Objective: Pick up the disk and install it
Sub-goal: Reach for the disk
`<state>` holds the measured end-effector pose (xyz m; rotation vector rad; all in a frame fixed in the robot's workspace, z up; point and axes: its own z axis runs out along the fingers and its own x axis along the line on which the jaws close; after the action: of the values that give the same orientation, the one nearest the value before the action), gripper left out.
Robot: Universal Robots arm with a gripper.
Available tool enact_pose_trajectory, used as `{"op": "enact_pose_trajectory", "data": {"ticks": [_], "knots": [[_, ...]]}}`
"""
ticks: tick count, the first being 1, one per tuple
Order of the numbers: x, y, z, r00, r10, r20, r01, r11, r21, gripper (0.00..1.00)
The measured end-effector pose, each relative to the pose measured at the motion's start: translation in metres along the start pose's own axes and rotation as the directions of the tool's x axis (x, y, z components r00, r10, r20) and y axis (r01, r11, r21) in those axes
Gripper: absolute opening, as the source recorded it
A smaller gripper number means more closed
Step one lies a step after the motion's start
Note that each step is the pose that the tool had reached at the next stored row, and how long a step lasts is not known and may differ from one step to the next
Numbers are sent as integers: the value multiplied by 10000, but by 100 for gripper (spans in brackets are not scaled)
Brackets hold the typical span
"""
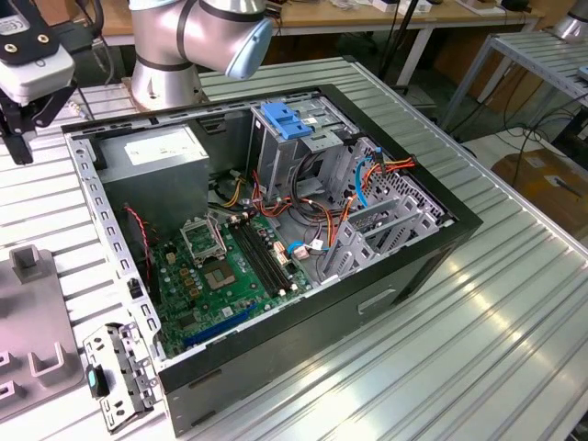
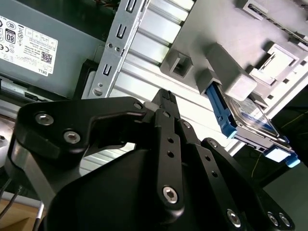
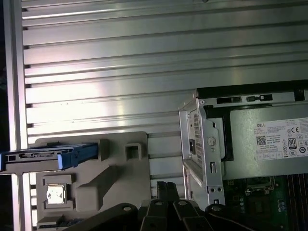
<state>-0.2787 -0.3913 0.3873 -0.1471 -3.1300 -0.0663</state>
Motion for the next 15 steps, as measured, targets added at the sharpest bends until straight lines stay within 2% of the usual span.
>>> {"op": "enact_pose_trajectory", "data": {"ticks": [5, 9, 15], "knots": [[94, 2, 14, 10000, 53, -51, -53, 10000, 5, 11], [209, 5, 32, 9999, 119, -116, -119, 9999, 11, 11], [349, 6, 51, 9996, 194, -184, -194, 9998, 19, 11]]}}
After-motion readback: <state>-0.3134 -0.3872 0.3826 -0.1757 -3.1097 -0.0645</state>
